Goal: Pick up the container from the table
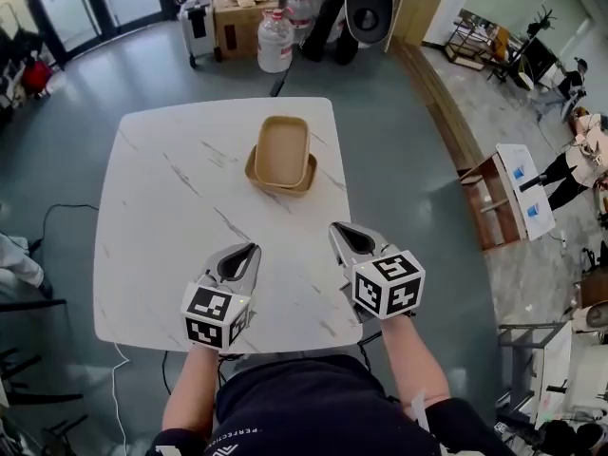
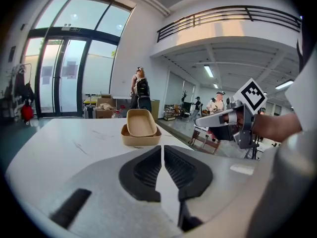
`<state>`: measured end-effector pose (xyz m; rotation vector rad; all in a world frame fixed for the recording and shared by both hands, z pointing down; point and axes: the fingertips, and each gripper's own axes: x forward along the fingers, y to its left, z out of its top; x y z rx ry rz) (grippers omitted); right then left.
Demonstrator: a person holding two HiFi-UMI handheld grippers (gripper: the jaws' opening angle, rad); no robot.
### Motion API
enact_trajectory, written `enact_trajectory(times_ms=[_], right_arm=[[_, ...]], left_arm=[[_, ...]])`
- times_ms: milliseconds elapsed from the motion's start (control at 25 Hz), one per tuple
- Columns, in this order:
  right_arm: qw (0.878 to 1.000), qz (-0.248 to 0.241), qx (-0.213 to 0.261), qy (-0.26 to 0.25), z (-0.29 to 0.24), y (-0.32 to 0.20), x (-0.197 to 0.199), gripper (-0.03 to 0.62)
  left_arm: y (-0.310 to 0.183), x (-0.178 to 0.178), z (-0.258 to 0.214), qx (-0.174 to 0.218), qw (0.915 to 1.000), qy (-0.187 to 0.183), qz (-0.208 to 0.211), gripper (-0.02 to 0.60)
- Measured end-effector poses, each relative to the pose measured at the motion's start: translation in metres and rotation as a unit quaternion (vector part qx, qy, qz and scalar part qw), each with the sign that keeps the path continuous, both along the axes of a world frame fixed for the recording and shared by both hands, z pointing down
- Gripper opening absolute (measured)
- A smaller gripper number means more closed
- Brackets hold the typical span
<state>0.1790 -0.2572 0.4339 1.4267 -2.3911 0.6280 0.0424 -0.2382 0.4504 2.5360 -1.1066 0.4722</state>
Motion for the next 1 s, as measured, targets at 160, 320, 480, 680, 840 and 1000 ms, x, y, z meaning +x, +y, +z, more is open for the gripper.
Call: enact_trajectory(times_ms=[160,320,480,680,840,1000], right_arm=[[0.999,-0.043,0.001,0.018,0.007,-0.024,-0.004,0.000],[0.995,-0.091,0.008,0.036,0.013,-0.050,-0.015,0.000],[0.989,-0.141,0.009,0.050,0.023,-0.072,-0.035,0.000],[0.977,-0.196,0.015,0.077,0.035,-0.094,-0.051,0.028],[0.968,-0.219,0.030,0.119,0.043,-0.112,-0.066,0.055],[0.962,-0.226,0.041,0.149,0.049,-0.129,-0.067,0.072]], left_arm=[[-0.011,-0.002,0.007,-0.004,0.9994,-0.007,-0.033,0.014],[-0.027,-0.004,0.014,-0.005,0.9976,-0.009,-0.069,0.014],[-0.038,-0.011,0.020,-0.010,0.9951,-0.008,-0.098,0.014],[-0.043,-0.012,0.031,-0.023,0.9916,-0.010,-0.127,0.014],[-0.049,-0.022,0.037,-0.031,0.9897,-0.011,-0.139,0.015],[-0.054,-0.025,0.042,-0.035,0.9884,-0.013,-0.147,0.015]])
